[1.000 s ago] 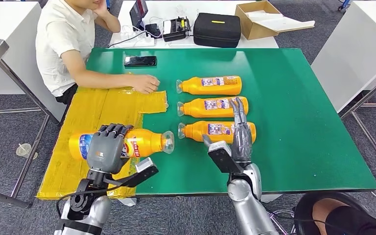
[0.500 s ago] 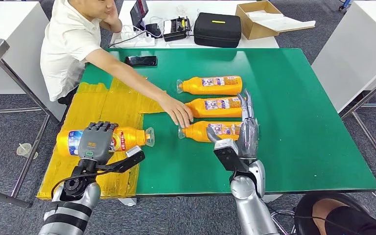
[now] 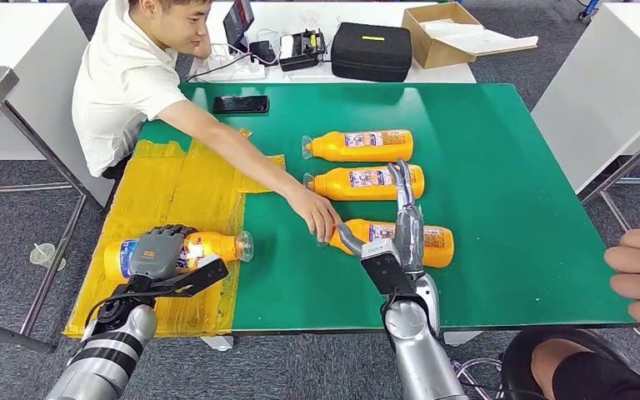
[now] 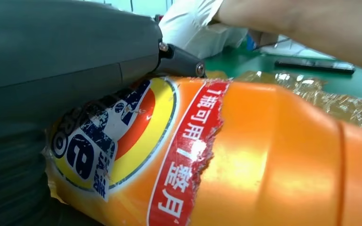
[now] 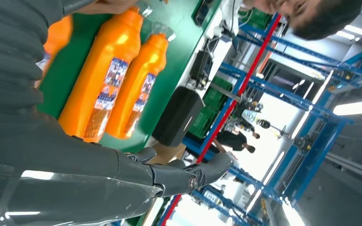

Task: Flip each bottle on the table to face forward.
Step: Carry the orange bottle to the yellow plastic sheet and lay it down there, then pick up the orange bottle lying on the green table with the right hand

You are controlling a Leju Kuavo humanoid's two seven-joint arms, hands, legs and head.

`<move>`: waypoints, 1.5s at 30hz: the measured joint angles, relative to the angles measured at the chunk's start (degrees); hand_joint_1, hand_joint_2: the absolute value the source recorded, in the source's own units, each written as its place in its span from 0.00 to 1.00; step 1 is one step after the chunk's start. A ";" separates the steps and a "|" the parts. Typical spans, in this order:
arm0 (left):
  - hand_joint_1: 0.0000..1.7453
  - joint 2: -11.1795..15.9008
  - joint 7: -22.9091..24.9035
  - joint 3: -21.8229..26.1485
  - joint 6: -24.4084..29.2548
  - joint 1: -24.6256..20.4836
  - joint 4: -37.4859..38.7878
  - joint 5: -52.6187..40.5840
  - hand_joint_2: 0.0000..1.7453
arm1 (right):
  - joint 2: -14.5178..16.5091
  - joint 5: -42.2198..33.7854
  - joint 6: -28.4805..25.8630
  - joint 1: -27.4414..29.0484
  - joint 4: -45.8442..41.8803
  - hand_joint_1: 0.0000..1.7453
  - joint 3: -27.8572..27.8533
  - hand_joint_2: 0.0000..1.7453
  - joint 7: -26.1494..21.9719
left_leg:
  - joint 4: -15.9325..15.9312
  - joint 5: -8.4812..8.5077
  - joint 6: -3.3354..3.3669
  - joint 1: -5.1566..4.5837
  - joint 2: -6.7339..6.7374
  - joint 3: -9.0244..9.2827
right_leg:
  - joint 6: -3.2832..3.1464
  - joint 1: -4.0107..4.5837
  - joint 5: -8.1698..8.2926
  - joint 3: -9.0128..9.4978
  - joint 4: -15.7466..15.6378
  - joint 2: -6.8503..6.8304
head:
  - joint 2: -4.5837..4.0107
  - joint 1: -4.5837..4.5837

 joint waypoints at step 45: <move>0.00 -2.78 -4.78 -7.03 -8.07 12.23 -22.41 12.50 1.00 | -1.97 7.40 -2.92 0.32 6.33 0.00 -1.15 1.00 -0.14 | 0.01 0.27 -0.02 -0.01 -0.08 -0.08 | -0.09 0.01 0.20 -0.15 0.02 -0.22 | 0.00 -0.01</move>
